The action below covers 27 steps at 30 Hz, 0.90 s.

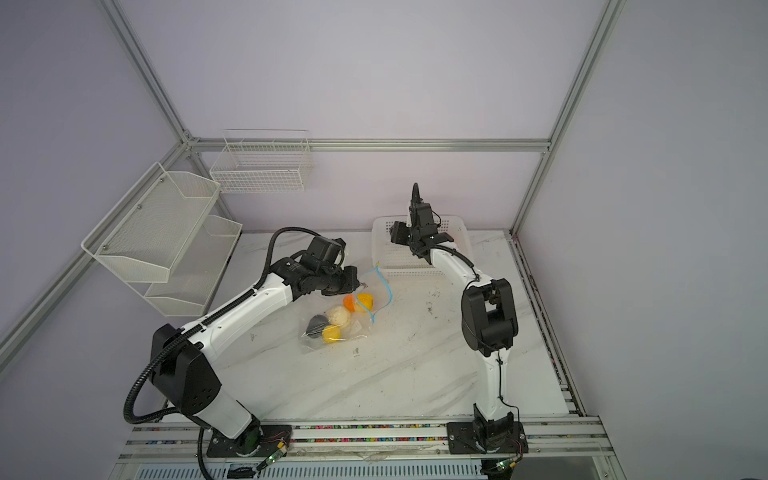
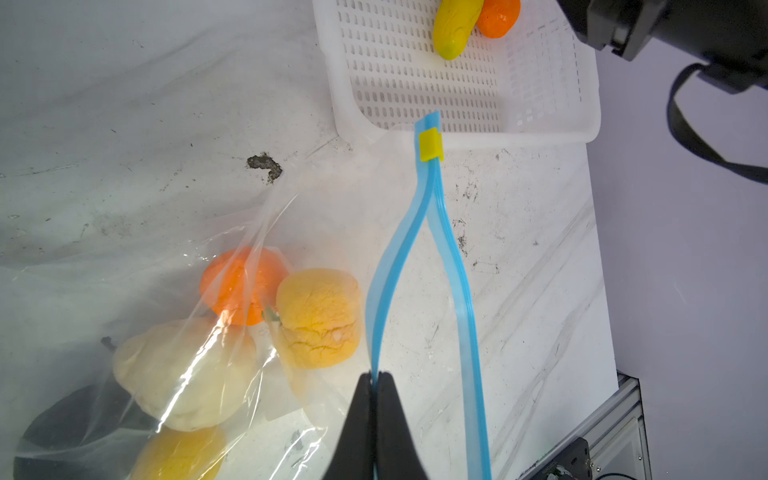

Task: Place the food in the zip-top bag and seal the zipper
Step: 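Lift the small orange with the right gripper out of the basket, then carry the small orange with the right gripper over the bag mouth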

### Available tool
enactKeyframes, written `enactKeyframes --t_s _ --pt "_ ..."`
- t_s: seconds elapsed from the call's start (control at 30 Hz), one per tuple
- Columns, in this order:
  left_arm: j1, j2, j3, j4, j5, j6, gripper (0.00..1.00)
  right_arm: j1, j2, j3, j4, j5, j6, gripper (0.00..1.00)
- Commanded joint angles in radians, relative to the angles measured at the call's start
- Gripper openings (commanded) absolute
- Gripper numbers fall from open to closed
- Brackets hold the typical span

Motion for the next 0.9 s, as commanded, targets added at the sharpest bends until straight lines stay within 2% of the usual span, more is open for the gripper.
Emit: enactKeyframes --t_s 0.0,0.5,0.87 --pt "0.006 -0.027 0.029 0.034 0.013 0.011 0.0 -0.004 -0.075 -0.058 0.028 -0.058 0.04 0.58" --pt "0.006 -0.018 0.045 0.038 0.023 0.011 0.0 0.012 -0.379 -0.336 -0.019 -0.241 0.081 0.58" --pt "0.003 -0.018 0.048 0.038 0.025 0.004 0.0 0.084 -0.516 -0.439 -0.109 -0.293 0.076 0.58"
